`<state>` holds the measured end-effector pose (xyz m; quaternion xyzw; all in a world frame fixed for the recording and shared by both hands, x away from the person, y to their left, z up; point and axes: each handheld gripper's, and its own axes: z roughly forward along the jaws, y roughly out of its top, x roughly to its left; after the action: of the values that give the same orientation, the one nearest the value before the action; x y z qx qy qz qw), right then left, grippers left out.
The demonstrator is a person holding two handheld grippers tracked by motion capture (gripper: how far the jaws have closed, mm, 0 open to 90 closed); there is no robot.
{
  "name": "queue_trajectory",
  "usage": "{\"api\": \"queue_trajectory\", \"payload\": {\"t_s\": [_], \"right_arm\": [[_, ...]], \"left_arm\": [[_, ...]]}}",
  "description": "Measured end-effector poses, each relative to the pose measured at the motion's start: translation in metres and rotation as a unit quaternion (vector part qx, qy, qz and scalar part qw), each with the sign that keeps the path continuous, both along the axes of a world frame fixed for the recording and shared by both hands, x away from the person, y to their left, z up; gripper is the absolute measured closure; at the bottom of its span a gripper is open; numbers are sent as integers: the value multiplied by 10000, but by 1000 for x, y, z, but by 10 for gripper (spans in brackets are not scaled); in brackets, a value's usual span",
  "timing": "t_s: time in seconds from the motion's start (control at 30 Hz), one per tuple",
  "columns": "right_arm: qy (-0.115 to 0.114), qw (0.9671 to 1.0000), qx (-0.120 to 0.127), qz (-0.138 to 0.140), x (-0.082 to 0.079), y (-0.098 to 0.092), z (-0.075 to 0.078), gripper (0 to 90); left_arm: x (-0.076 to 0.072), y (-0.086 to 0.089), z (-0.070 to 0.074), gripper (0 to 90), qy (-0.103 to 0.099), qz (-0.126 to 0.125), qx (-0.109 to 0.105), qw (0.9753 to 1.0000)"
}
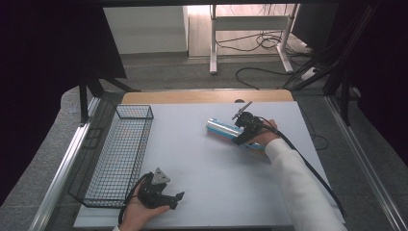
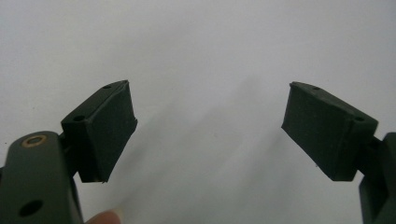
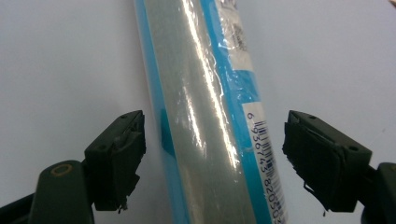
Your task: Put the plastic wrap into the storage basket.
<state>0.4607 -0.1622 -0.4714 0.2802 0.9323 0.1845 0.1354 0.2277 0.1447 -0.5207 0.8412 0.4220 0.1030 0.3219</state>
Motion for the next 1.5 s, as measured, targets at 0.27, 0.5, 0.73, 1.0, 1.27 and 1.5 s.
{"api": "queue_trajectory", "payload": {"t_s": [0.27, 0.5, 0.73, 1.0, 1.27, 1.5], "right_arm": [[234, 9989, -377, 158, 10, 5, -14, 242], [381, 9969, -595, 358, 16, 12, -22, 293], [519, 9958, -655, 385, 19, 13, -20, 304], [388, 9962, -758, 201, 20, 14, -18, 309], [614, 9967, -535, -38, 21, 9, -3, 312], [620, 9974, -337, -133, 17, 5, 12, 316]], "left_arm": [[0, -1, -1, 166, 13, -31, 17, 10000], [1, -1, -2, 166, 37, -39, 35, 10000], [1, 0, -2, 166, 40, -45, 48, 10000], [1, 1, -3, 166, 42, -33, 44, 10000], [2, 1, -4, 166, 63, -39, 40, 10000], [1, 1, -3, 166, 48, -36, 22, 10000]]}}
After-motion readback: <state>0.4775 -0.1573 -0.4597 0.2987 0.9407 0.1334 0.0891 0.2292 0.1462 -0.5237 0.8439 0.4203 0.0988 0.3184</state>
